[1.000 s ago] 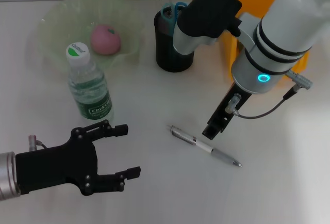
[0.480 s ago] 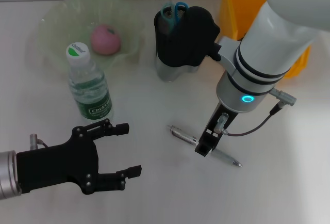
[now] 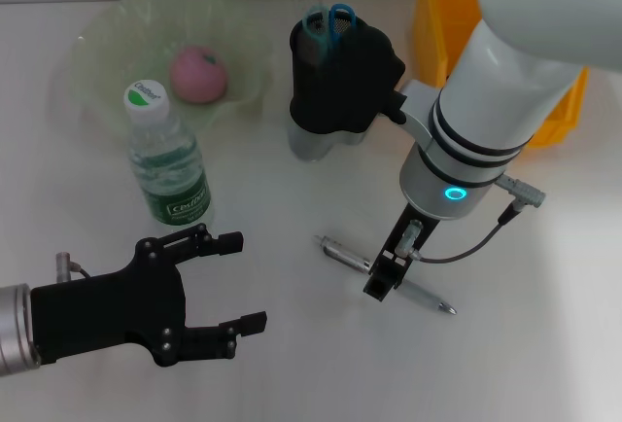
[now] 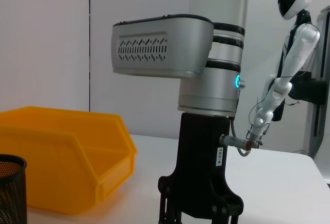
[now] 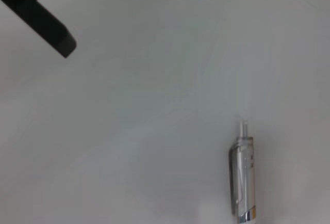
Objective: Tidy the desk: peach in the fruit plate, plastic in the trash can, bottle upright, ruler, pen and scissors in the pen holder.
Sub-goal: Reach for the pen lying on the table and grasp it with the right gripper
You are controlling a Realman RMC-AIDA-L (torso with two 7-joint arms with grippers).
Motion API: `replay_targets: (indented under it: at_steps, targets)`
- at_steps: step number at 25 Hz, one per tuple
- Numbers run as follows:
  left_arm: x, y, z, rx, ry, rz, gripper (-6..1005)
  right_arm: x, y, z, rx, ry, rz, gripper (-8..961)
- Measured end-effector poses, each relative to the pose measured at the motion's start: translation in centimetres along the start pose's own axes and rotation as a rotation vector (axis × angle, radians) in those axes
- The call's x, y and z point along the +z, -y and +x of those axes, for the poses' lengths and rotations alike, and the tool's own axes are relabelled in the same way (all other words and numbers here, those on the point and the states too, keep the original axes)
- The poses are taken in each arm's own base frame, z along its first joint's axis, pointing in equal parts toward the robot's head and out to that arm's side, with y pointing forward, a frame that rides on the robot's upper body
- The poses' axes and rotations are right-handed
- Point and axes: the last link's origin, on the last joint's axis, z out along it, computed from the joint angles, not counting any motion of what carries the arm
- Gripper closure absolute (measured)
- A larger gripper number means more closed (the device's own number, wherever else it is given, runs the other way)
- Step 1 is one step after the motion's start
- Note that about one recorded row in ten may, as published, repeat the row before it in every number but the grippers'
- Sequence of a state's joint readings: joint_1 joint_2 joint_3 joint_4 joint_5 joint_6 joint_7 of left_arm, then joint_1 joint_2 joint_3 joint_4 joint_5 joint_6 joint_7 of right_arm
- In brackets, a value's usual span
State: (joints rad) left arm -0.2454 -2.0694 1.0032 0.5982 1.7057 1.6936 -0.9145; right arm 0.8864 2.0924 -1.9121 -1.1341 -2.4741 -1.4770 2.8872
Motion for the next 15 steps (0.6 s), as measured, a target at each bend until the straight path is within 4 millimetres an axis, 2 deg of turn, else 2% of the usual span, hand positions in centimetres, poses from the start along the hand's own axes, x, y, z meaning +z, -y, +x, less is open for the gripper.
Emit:
replay_targets:
  at_steps: [8, 13, 15]
  targets:
    - [-0.02, -0.04, 0.0, -0.002, -0.001, -0.001, 135, 0.45, 0.01, 0.02, 0.015, -0.013, 0.01, 391]
    - [-0.04, -0.04, 0.04, -0.001, -0.002, -0.002, 135, 0.57, 0.1, 0.08, 0.022, -0.014, 0.011, 550]
    - [-0.04, -0.05, 0.04, -0.001, -0.002, -0.002, 135, 0.62, 0.13, 0.11, 0.025, -0.016, 0.01, 559]
